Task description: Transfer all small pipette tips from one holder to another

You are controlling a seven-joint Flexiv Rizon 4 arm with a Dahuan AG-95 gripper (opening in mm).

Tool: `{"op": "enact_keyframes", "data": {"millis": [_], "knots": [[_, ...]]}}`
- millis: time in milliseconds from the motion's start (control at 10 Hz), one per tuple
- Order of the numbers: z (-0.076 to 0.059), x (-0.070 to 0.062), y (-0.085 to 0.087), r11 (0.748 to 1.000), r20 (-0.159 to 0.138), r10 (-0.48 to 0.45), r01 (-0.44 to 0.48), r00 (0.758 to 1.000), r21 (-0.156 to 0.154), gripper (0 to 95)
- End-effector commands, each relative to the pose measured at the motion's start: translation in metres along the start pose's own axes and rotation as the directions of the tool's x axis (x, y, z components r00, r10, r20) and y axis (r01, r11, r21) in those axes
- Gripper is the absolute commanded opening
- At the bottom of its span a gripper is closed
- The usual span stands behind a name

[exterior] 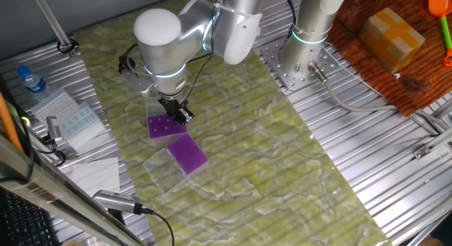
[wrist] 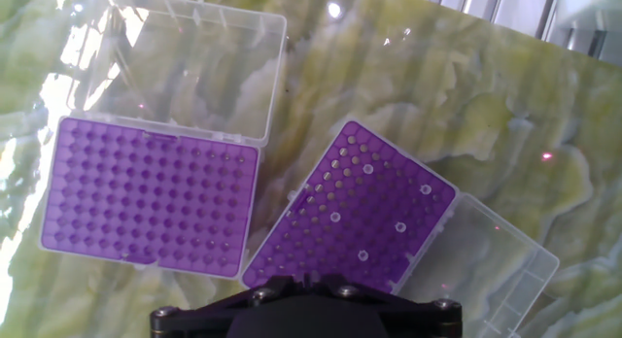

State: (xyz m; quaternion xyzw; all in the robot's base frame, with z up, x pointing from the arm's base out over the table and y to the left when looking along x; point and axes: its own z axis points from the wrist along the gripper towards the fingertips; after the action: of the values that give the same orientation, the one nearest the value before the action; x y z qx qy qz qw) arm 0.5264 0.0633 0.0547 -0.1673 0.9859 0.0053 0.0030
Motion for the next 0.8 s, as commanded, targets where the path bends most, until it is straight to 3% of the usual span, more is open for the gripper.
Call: {"op": "enact_keyframes", "data": {"millis": [100, 800], "knots": [[-0.001, 0.0003, 0.0, 1.0, 0.0, 0.0, 0.0, 1.0, 0.001, 19.0], [0.0006, 0.0004, -0.0002, 1.0, 0.001, -0.006, 0.006, 1.0, 0.002, 19.0]]}}
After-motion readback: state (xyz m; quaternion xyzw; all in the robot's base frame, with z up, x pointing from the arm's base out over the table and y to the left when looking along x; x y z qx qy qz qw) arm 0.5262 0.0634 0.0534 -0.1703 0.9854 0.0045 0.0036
